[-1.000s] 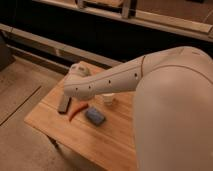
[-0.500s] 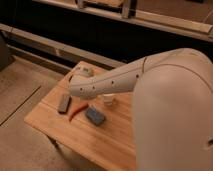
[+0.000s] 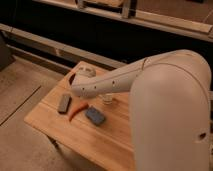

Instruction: Push the ceramic bowl across the table

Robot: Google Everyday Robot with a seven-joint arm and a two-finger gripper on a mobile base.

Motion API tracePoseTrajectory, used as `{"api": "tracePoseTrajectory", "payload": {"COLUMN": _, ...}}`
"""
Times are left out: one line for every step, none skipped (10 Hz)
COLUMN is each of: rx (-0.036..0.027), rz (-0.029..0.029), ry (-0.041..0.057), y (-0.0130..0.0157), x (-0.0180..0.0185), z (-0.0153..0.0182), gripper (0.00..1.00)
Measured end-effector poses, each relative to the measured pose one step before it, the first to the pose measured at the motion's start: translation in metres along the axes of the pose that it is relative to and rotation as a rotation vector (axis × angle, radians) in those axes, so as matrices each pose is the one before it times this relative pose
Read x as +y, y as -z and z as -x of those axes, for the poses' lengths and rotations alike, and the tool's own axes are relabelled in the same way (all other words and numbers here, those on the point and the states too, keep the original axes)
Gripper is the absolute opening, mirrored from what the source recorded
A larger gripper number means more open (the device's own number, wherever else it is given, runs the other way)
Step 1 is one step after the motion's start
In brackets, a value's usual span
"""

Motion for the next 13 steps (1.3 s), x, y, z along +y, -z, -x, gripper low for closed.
{"api": "tracePoseTrajectory", "payload": {"rx": -0.00707, "rz": -0.00181, "ry": 0.01549, "y": -0.00015, "x": -0.00161, "z": 0.0054, "gripper": 0.65}}
{"api": "tracePoseTrajectory", "payload": {"rx": -0.01016, "rz": -0.00516, "ry": 0.01369, "y": 0.00049, "x": -0.0034, "z": 0.0068, "gripper": 0.65}}
{"api": "tracePoseTrajectory", "payload": {"rx": -0.00537, "rz": -0.00654, "ry": 0.00692, "y": -0.0001, "x": -0.00374, "z": 0.00408, "gripper": 0.65}}
{"api": "tracePoseTrajectory", "payload": {"rx": -0.00439, "rz": -0.00354, "ry": 0.00767, "y": -0.00108, "x": -0.00358, "z": 0.00373, "gripper": 0.65}}
{"api": "tracePoseTrajectory", "payload": {"rx": -0.00334, "rz": 0.0058, "ry": 0.00929, "y": -0.00144, "x": 0.00001, "z": 0.00166, "gripper": 0.65}}
{"api": "tracePoseTrajectory", "payload": {"rx": -0.00478, "rz": 0.01529, "ry": 0.01207, "y": -0.0014, "x": 0.0024, "z": 0.00135, "gripper": 0.65}}
{"api": "tracePoseTrajectory", "payload": {"rx": -0.01104, "rz": 0.04949, "ry": 0.02938, "y": -0.00049, "x": 0.0115, "z": 0.00088, "gripper": 0.65}}
{"api": "tracePoseTrajectory", "payload": {"rx": -0.00997, "rz": 0.04172, "ry": 0.02714, "y": 0.00072, "x": 0.01206, "z": 0.00089, "gripper": 0.65}}
{"api": "tracePoseTrajectory", "payload": {"rx": -0.01366, "rz": 0.05227, "ry": 0.03534, "y": 0.00081, "x": 0.01623, "z": 0.00192, "gripper": 0.65}}
{"api": "tracePoseTrajectory", "payload": {"rx": -0.01234, "rz": 0.04025, "ry": 0.02843, "y": 0.00075, "x": 0.01003, "z": 0.00207, "gripper": 0.65}}
{"api": "tracePoseTrajectory", "payload": {"rx": -0.00144, "rz": 0.00569, "ry": 0.00511, "y": -0.00045, "x": -0.00163, "z": 0.00017, "gripper": 0.65}}
{"api": "tracePoseTrajectory", "payload": {"rx": 0.00627, "rz": -0.01407, "ry": -0.00582, "y": -0.00075, "x": -0.00725, "z": -0.00146, "gripper": 0.65}}
{"api": "tracePoseTrajectory", "payload": {"rx": 0.00979, "rz": -0.02473, "ry": -0.01596, "y": -0.00159, "x": -0.01024, "z": -0.00273, "gripper": 0.65}}
